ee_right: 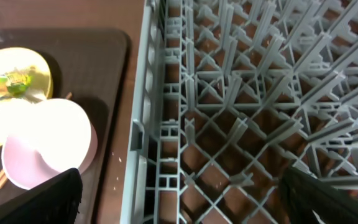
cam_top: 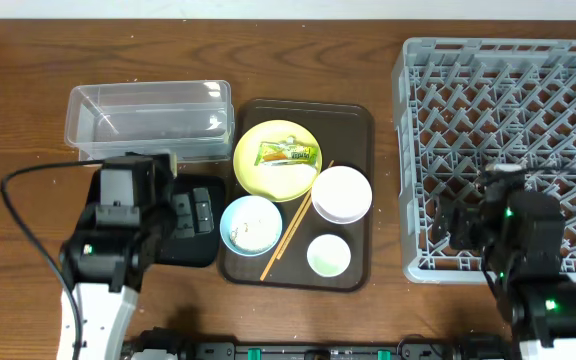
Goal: Sort waste into correct bins and load items into the dishwasher rack
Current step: 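Reach the left gripper to the green snack wrapper on the yellow plate and grasp it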
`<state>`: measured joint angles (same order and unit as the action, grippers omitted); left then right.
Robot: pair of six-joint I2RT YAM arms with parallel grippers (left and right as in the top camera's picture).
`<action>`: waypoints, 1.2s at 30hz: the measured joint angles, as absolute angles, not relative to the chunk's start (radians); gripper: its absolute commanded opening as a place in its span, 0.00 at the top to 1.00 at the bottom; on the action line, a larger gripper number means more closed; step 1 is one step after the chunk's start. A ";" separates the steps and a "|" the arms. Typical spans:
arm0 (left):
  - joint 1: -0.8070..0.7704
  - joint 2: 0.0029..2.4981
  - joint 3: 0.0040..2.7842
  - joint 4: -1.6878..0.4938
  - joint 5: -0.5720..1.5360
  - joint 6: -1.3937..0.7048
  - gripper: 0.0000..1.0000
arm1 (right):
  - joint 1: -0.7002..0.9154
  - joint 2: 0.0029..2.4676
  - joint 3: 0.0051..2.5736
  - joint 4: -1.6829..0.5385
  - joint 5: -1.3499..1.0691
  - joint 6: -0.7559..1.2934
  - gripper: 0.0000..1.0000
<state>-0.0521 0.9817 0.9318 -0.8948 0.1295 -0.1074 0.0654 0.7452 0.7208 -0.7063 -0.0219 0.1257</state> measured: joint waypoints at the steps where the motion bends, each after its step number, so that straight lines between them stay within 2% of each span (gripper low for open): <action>1: -0.052 0.995 0.933 -0.910 0.131 -0.107 0.03 | 0.065 0.762 0.731 -0.709 -0.023 0.126 0.01; 7: -0.052 1.020 0.933 -0.924 0.135 -0.107 0.03 | 0.065 0.788 0.739 -0.704 -0.031 0.126 0.01; 17: -0.060 1.046 0.942 -0.733 0.239 -0.117 0.04 | 0.065 0.787 0.740 -0.691 -0.049 0.126 0.01; 27: -0.174 1.300 1.134 -0.598 0.260 -0.168 0.05 | 0.066 0.787 0.741 -0.691 -0.052 0.126 0.01; 36: -0.319 1.539 1.156 -0.438 0.264 -0.378 0.05 | 0.065 0.787 0.741 -0.691 -0.053 0.126 0.01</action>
<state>-0.3191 1.5394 1.1557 -0.4377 0.2638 -0.3782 0.0654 0.7872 0.7406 -0.6914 -0.0528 0.1257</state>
